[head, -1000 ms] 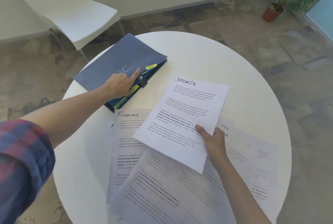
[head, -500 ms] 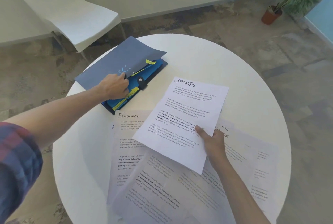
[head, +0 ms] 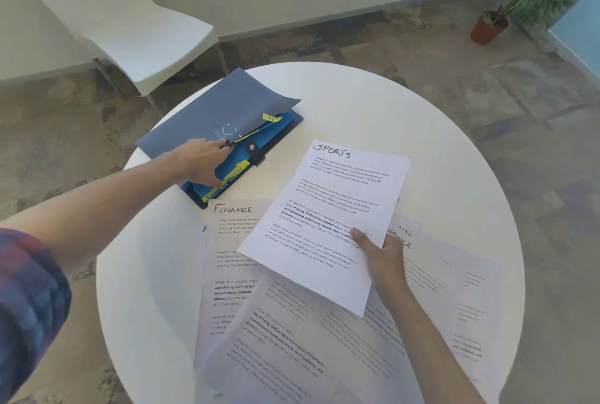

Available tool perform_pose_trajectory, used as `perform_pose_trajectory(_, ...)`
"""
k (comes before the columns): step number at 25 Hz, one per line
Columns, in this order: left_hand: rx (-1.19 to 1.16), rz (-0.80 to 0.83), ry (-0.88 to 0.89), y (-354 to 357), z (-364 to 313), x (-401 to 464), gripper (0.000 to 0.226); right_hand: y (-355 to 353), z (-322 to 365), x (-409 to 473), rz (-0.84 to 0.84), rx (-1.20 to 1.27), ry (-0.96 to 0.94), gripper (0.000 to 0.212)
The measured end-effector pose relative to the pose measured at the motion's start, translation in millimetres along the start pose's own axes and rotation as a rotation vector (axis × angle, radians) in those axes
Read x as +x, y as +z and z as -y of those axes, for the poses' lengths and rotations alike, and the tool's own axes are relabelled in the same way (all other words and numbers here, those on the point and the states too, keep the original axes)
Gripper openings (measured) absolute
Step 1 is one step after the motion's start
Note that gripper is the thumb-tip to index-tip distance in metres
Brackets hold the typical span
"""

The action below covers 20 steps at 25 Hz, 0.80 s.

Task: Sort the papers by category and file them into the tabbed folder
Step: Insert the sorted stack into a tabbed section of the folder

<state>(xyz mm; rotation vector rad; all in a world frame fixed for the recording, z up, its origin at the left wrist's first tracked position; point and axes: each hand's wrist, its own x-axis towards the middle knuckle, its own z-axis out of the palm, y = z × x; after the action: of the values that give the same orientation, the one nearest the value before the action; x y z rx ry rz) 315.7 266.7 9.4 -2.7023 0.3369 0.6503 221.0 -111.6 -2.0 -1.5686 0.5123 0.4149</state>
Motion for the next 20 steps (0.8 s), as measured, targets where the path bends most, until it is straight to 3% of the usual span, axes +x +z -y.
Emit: perform_pose_trajectory(20,0.006,-0.061,-0.092,11,-8,-6,0.075,1,1,0,-0.028,-0.028,0.013,0.009)
